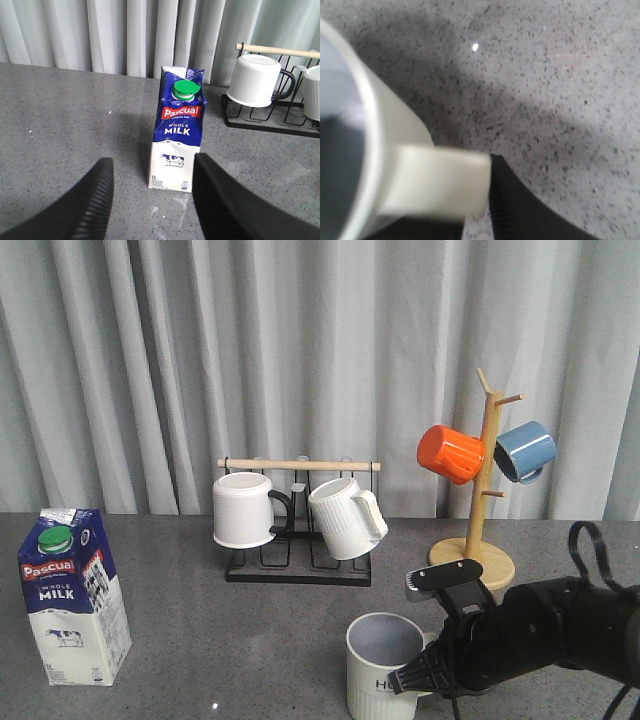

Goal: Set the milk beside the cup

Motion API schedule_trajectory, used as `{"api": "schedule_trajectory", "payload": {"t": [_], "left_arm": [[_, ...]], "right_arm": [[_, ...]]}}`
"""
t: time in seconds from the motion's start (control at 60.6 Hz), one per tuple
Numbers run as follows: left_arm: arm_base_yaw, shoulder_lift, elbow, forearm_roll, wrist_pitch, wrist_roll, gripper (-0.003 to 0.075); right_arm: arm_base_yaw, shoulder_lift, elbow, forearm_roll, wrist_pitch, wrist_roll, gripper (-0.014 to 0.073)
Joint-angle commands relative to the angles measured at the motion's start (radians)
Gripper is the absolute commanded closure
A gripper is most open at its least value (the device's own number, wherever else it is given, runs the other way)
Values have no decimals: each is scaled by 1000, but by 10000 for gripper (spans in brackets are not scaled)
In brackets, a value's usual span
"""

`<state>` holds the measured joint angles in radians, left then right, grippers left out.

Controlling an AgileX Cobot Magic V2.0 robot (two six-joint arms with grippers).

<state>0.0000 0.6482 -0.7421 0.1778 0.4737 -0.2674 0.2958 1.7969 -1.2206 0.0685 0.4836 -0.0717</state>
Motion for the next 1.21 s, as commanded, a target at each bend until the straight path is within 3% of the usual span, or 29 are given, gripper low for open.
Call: {"api": "schedule_trajectory", "payload": {"t": [0.0, 0.215, 0.413, 0.578, 0.792, 1.007, 1.189], "left_arm": [[-1, 5, -32, 5, -65, -1, 360], [-1, 5, -32, 5, -59, -1, 360], [-1, 5, -32, 6, -59, -1, 360], [-1, 5, -32, 6, -59, -1, 360], [-1, 5, -32, 5, -51, -1, 360], [-1, 6, -32, -68, -15, 13, 360], [-1, 57, -79, -126, 39, 85, 360]], "right_arm": [[-1, -81, -28, -12, -2, -9, 349], [-1, -163, -28, -13, 125, -9, 202], [-1, -311, -21, 3, 276, -20, 193], [-1, -491, 78, 117, 287, -102, 202], [-1, -777, 331, 267, 262, -273, 325], [-1, -1031, 619, 276, 171, -324, 608], [-4, -1154, 790, 279, 119, -322, 603]]}}
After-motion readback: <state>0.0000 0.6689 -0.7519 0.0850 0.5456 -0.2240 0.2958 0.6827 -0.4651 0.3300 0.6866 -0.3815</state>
